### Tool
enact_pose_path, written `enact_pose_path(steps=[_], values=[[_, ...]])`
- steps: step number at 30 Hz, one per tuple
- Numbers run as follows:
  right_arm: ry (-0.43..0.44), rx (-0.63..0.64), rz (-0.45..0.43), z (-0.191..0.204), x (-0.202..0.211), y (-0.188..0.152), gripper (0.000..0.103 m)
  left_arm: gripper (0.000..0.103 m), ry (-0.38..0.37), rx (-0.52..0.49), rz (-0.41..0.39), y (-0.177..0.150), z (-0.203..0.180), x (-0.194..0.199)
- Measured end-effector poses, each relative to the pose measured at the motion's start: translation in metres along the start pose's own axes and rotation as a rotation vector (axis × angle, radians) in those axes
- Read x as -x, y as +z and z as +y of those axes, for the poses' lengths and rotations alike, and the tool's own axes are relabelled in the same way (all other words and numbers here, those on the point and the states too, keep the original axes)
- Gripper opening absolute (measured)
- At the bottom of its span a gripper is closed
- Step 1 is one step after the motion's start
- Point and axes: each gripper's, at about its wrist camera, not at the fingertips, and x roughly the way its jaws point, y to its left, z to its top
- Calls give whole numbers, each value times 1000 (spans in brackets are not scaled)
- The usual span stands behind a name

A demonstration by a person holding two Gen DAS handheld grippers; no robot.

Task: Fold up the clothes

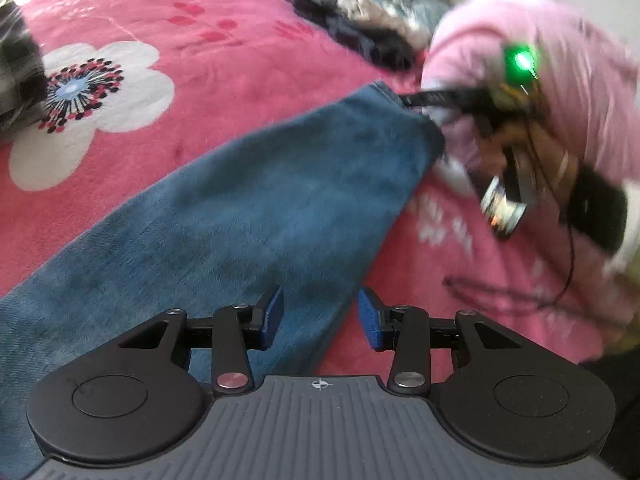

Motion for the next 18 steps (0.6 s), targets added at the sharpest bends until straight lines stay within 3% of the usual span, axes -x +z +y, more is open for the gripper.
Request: enact_pose_path(steps=[1,5,8,10,12,14,15,18], values=[[-37,13,-1,-1,-3,-1,0,41,15,-16,8,-2,-1,-3],[-37,41,-51,3,9,-2,0,41,45,-44,33,-11,0,-10],[-33,107,-202,13,40,-1,2,41,51,-32,25,-14,2,-7],[7,144,-308,21,65,-4,11,41,52,-12,12,-16,2,-2],[124,232,-296,33,75,-9,14,41,48,6,3,-18,3,1],[190,334,-206,47,61,-20,14,42,44,26,9,-22,4,-1],[175,364,-159,50,48,-24,14,42,45,36,9,-23,4,-3],[-47,354,-74,38,-2,-25,8,45,61,66,-12,-26,0,-6]])
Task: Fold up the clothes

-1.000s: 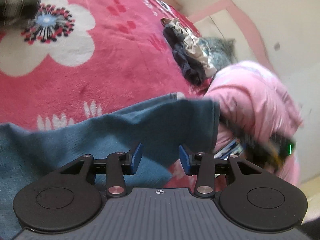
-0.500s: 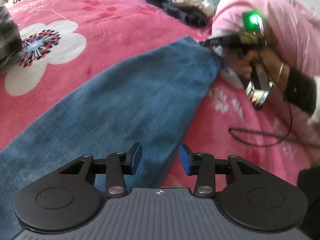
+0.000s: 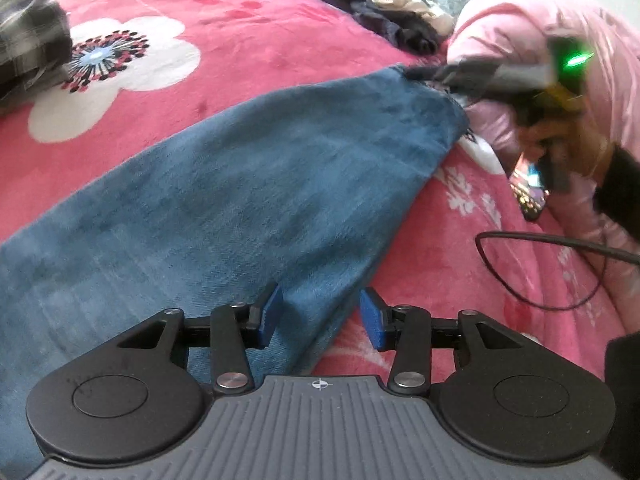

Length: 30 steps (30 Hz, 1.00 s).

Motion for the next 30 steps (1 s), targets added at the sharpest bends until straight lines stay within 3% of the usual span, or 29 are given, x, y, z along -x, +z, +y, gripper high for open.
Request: enact_pose_path(steps=[1,3,7,9,11,13,15,16,18,20,22,26,28,30], values=[[-31,-47,2,-9,-7,0,13,45,3,11,-6,-2,-2,2],[-33,-102,-32,-16,3,6,12,45,6,32,-13,-5,-4,9],[76,-5,-176,6,38,20,12,45,36,71,-70,-24,3,50],[167,33,-179,19,42,20,12,45,69,105,-93,-35,13,68],[192,40,-129,24,29,14,11,45,127,150,-113,-48,25,82],[103,21,-31,21,1,7,10,47,184,222,-121,-64,41,88],[68,-46,-17,8,-8,7,3,46,219,343,-92,-87,62,87],[41,-72,-4,5,-5,11,1,46,209,398,-100,-100,70,89],[-17,-30,-47,13,10,21,6,46,163,481,-147,-115,76,103],[54,-10,-115,27,28,33,6,46,163,520,-158,-121,77,116],[190,22,-165,49,39,45,6,46,194,506,-187,-120,79,129],[460,144,-140,118,33,50,6,47,262,450,-273,-97,103,142],[503,149,-70,140,15,46,4,47,313,446,-307,-81,123,135],[472,120,-74,142,1,42,4,47,393,480,-307,-70,148,122]])
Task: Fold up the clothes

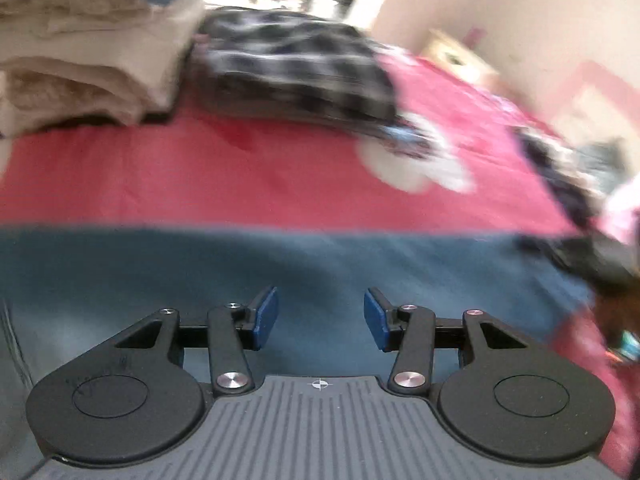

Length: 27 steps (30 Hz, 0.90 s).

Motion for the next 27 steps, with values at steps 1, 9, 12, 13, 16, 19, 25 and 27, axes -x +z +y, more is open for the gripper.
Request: enact_pose_path(steps=[1,9,12,13,16,19,25,27], values=[[-38,-51,-12,-7,1,2,4,47,30,34,-4,4,9,-11],[-86,-233,-103,-29,69,-9,10,48,-42,121,-42,-5,11,3],[-123,-311,-75,-40,80,-34,10,48,-71,78,-27,-20,-2,10],[-191,-349,-59,-55,73,-36,10,48,-71,58,-16,-25,-6,9],[-389,-547,-94,-93,92,-56,15,48,-39,23,3,-35,-11,1],[-455,-664,-172,-109,128,-67,14,48,-29,5,8,-34,-11,-2],[-179,-403,-146,-58,134,-63,16,49,-85,-15,2,-30,-26,10],[-126,-298,-113,-37,123,-64,16,49,-157,-72,6,-31,-41,10]])
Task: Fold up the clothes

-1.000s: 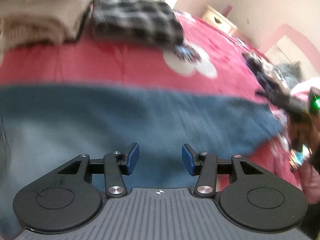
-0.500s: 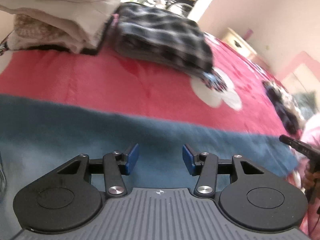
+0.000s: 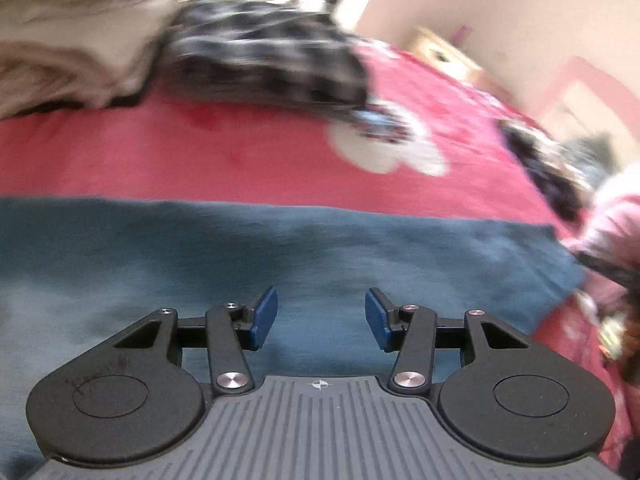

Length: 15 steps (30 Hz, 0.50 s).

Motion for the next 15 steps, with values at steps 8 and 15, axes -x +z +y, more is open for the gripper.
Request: enact_pose_path(steps=[8,15], values=[[220,300,2,96,-26,-13,17,49,-105,-320,138,-36,-68,-34],[161,233,44,56,-30,-23,11,51,-103,-296,137,-40,-67,-34]])
